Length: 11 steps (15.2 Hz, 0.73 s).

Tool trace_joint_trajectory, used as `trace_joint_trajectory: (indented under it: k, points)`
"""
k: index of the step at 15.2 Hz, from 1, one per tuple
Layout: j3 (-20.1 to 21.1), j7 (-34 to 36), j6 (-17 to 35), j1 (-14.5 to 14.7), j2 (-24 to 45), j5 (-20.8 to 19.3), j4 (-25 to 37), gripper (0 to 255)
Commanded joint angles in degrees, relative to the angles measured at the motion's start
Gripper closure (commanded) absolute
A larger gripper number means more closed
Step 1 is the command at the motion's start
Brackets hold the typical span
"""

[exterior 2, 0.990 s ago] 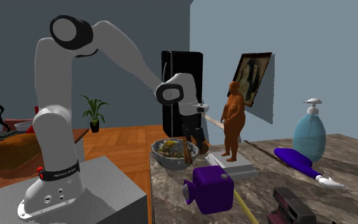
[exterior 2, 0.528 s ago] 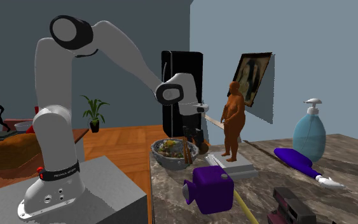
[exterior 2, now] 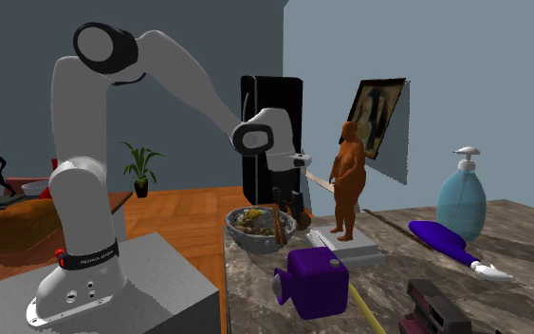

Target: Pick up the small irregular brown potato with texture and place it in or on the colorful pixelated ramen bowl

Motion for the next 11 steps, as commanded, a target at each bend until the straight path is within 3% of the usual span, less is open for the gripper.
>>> trace_joint_trajectory:
  k: [1,11]
  points:
    - [-0.07,0.19,-1.16,0.07,-0.76,-0.39,0.43,255]
    - [-0.21,1.40,-8.68,0.43,-5.47,-2.57,3.53,255]
